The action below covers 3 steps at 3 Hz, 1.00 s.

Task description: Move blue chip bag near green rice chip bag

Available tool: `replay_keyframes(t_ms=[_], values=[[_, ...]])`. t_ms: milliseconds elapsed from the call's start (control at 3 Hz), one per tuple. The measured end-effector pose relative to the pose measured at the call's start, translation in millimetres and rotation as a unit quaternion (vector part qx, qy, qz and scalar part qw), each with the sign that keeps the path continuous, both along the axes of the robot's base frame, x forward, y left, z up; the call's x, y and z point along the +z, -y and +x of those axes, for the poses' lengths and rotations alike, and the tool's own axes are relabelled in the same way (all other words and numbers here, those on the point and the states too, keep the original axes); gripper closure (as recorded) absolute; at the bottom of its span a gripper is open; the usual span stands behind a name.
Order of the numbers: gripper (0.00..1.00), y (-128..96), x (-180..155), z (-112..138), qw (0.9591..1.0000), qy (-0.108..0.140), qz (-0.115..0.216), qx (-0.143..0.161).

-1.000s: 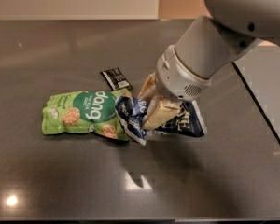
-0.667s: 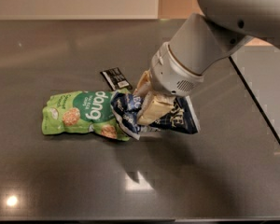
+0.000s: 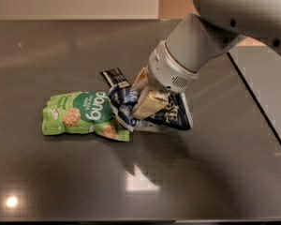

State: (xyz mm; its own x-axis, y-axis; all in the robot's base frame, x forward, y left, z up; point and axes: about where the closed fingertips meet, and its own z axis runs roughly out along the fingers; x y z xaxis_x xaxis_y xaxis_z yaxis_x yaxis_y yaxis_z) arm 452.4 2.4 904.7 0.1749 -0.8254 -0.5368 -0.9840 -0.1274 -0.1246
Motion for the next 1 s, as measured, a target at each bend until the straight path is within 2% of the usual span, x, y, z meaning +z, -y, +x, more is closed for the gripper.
replay_keyframes(t_ms=[333,667,1000], values=[[0.13,-1.1,0.6,-1.2,1.0000,0.001,-0.001,0.001],[0.00,-2.2,1.0,-2.0,1.0000,0.002,-0.001,0.003],[0.00,-2.2,1.0,-2.1,1.0000,0.002,-0.001,0.003]])
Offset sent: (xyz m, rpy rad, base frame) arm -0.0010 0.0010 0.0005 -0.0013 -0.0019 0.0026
